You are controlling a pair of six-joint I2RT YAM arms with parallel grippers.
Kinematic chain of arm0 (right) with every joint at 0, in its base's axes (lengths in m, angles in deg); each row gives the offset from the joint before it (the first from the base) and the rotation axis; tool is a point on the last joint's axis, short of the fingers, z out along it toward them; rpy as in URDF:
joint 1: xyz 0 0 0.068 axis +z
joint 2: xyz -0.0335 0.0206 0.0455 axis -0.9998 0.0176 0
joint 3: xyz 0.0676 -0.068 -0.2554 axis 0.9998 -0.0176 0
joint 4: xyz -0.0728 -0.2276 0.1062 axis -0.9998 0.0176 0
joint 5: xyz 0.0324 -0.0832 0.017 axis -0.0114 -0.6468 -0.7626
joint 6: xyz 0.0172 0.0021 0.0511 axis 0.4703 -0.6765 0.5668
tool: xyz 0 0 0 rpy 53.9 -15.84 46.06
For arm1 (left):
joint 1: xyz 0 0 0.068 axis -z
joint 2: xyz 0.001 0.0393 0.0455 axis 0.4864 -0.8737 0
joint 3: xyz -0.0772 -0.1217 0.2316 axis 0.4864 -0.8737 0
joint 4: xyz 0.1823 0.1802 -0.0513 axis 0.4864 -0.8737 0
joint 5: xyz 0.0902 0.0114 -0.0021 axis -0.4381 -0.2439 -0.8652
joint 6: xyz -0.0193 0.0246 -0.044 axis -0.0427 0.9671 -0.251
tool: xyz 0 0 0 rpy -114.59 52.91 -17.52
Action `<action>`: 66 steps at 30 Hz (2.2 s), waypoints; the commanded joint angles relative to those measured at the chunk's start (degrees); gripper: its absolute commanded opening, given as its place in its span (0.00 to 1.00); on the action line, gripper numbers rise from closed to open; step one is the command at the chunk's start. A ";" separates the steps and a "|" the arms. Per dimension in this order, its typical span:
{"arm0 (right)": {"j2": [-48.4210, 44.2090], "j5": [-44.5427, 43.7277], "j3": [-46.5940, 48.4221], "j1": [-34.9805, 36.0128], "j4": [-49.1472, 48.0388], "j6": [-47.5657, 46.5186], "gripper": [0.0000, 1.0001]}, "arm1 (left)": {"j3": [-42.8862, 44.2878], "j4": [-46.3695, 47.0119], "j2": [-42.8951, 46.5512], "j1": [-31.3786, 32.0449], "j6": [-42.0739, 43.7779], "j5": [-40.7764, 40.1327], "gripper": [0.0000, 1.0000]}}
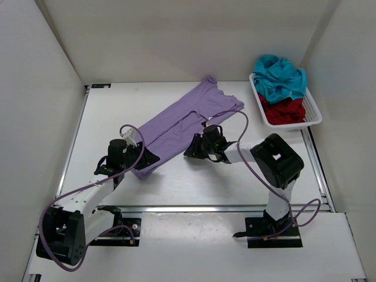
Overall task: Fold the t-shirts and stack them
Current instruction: Rotate the tshirt 90 degrees
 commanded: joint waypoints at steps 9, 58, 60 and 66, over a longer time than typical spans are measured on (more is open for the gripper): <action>6.44 -1.68 9.68 3.26 5.07 -1.87 0.29 | 0.33 2.41 0.58 0.15 -0.56 -1.30 0.42; -34.68 14.31 -30.31 -18.45 6.83 -15.49 0.32 | 95.04 -20.78 -85.70 6.38 13.94 -3.09 0.55; -34.41 14.22 -29.52 -18.71 6.84 -15.75 0.32 | 100.25 -22.81 -89.94 6.12 11.14 -0.01 0.40; -33.37 15.36 -28.37 -20.73 7.36 -16.11 0.32 | 96.35 -18.02 -88.57 4.19 6.66 -1.21 0.02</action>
